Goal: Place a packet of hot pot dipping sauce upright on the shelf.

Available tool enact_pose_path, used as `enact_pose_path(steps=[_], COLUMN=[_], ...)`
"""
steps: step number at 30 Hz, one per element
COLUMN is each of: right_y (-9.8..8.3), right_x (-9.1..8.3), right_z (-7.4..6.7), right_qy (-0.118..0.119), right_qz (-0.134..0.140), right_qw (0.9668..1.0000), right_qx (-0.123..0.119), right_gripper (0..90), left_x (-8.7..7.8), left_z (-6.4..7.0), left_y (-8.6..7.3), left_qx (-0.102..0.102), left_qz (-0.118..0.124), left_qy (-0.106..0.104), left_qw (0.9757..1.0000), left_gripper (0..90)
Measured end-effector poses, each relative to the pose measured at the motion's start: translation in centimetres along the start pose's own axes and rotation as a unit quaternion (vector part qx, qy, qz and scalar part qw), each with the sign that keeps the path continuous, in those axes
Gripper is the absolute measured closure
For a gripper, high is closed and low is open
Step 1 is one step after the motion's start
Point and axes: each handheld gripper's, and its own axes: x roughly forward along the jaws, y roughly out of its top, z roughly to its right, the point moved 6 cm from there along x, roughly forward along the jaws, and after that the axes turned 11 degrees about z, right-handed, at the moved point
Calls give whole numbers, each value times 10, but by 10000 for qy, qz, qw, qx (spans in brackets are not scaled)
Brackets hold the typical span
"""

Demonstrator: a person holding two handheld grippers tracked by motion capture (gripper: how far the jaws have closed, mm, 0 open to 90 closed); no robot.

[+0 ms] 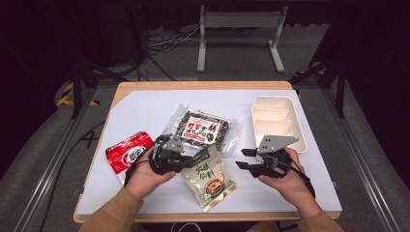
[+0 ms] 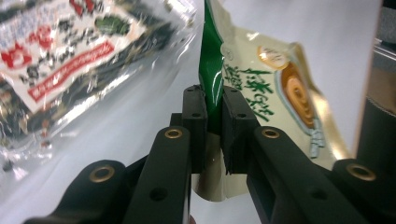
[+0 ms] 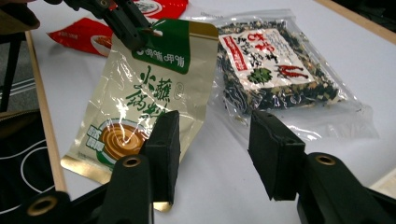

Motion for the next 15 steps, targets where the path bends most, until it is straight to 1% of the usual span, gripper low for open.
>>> enact_pose_path(steps=[2, 5, 7, 9, 11, 12, 15], right_y=[3, 7, 10, 10, 11, 11, 13], right_x=[-3, -7, -10, -12, -13, -14, -16], right_z=[-2, -5, -7, -6, -5, -5, -5], right_qy=[17, 43, 64, -4, -4, 25, 76], right_qz=[62, 168, 227, 161, 157, 173, 208], right_qw=[10000, 9998, 9996, 9998, 9998, 9997, 9995], right_qx=[-37, -96, -123, -132, -141, -157, -214], right_gripper=[516, 512, 511, 537, 547, 555, 569], left_x=[-6, -15, -20, -25, -27, -30, -34], left_z=[7, 14, 17, 18, 19, 20, 20], left_y=[8, 18, 23, 27, 29, 31, 34], left_qx=[101, 257, 264, 320, 322, 320, 327], left_qz=[71, 167, 224, 243, 256, 292, 355], left_qy=[-74, -98, -68, -40, -13, -53, -70], left_qw=[9999, 9995, 9994, 9992, 9992, 9990, 9988], left_gripper=[817, 819, 819, 818, 819, 819, 819])
